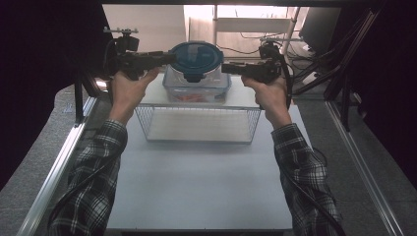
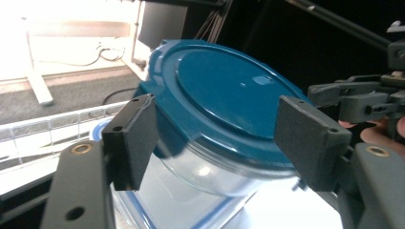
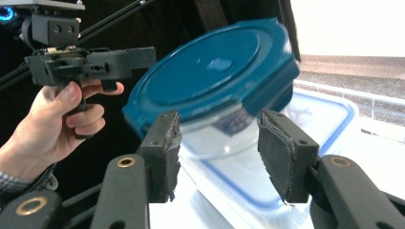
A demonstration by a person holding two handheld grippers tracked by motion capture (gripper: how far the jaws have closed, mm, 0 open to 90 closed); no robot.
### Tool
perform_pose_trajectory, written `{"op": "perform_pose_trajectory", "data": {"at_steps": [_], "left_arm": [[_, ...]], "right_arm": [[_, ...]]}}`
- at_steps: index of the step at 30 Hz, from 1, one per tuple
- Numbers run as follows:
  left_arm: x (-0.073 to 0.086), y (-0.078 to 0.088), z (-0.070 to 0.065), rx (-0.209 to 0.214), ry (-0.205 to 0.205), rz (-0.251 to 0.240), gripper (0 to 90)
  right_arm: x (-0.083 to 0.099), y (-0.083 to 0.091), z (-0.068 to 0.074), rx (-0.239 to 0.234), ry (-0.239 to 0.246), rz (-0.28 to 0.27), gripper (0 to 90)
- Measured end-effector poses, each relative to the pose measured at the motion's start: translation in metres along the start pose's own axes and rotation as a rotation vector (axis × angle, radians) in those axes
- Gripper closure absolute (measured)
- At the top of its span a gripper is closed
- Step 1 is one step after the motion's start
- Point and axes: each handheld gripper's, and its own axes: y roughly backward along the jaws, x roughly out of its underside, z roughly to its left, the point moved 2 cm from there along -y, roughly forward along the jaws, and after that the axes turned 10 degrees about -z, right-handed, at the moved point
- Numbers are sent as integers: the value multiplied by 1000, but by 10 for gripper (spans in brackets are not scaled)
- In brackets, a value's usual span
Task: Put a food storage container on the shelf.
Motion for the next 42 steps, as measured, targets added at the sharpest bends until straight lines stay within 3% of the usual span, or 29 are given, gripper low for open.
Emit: {"op": "perform_pose_trajectory", "data": {"at_steps": [7, 21, 28, 34, 42], "left_arm": [[21, 16, -8, 18, -59, -4, 227], [69, 29, -22, 46, -132, 50, 133], [95, 31, -33, 83, -146, 87, 94], [118, 35, -39, 109, -130, 106, 86], [155, 43, -41, 106, -129, 129, 71]], "right_arm": [[16, 17, 2, -28, 16, -5, 454], [49, 26, 12, -8, 113, 50, 369], [67, 28, 18, -1, 150, 72, 276], [88, 30, 23, 26, 183, 85, 181], [119, 33, 31, 54, 241, 110, 119]]}}
